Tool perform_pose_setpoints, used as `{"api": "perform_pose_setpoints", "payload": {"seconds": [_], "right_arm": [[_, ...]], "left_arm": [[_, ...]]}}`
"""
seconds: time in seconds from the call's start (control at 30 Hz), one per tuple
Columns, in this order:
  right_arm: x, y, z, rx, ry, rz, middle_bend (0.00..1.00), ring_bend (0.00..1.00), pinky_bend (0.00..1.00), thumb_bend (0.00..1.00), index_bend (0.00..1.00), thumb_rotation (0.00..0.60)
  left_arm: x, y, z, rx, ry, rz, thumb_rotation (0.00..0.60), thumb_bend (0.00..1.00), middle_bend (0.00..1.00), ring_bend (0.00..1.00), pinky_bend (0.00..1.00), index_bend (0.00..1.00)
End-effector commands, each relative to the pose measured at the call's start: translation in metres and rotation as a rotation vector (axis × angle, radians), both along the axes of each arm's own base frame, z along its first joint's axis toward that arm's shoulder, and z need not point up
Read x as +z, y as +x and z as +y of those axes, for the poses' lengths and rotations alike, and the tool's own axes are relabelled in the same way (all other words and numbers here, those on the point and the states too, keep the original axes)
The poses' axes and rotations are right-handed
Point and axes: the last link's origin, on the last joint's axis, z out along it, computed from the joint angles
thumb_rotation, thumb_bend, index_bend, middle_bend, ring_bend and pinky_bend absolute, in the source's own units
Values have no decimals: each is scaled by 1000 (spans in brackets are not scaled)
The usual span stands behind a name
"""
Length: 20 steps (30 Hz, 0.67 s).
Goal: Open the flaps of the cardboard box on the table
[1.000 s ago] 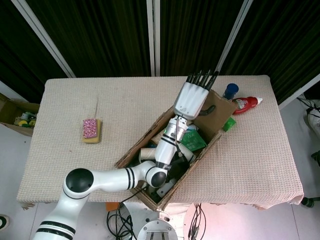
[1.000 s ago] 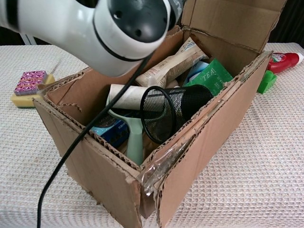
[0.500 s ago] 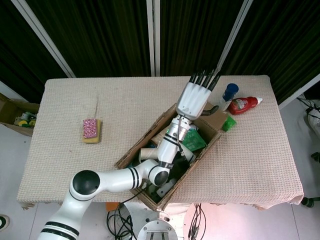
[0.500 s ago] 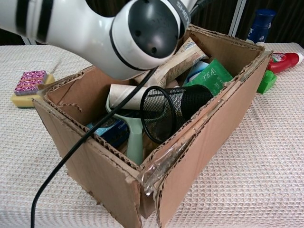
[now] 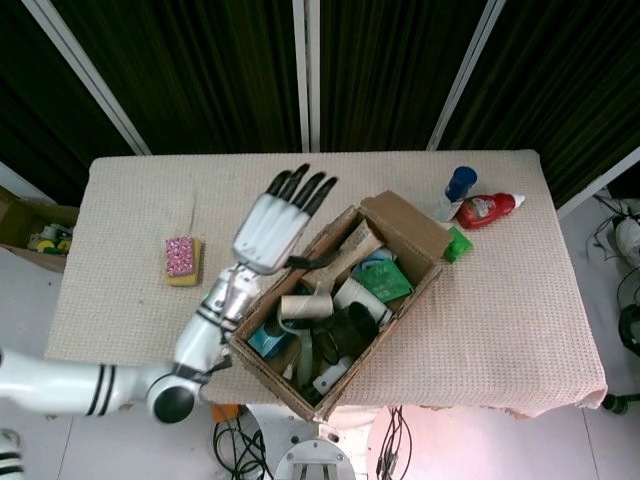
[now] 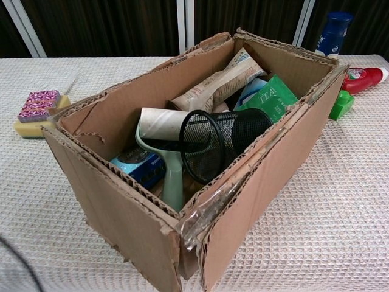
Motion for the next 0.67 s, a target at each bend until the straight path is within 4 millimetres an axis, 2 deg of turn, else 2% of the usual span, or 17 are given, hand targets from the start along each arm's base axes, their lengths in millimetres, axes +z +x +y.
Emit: {"api": "perform_pose_setpoints", "payload": {"seconds": [0.03, 0.13, 0.23, 0.33, 0.5, 0.67], "right_arm": [[-11, 0, 9, -50, 89, 53, 0, 0, 0, 475, 0, 600], [-19, 1, 14, -76, 133, 85, 0, 0, 0, 477, 0, 600], [-26, 2, 18, -92, 157, 109, 0, 0, 0, 477, 0, 600], [-32, 1, 23, -106, 172, 122, 0, 0, 0, 477, 0, 600], [-43, -4, 29, -129, 181, 117, 0, 0, 0, 477, 0, 600], [-52, -12, 30, -145, 197, 107, 0, 0, 0, 477, 0, 600]], "left_arm": [[52, -140, -57, 120, 45, 55, 65, 181, 111, 26, 163, 45], [63, -210, -81, 182, 31, 9, 54, 182, 108, 26, 163, 59], [72, -259, -104, 256, 43, -18, 38, 180, 92, 26, 163, 64], [76, -294, -128, 295, 69, -41, 4, 180, 87, 26, 163, 64], [70, -331, -159, 332, 87, -11, 0, 181, 87, 26, 162, 64], [65, -353, -173, 361, 83, -13, 0, 182, 87, 26, 163, 64]]}}
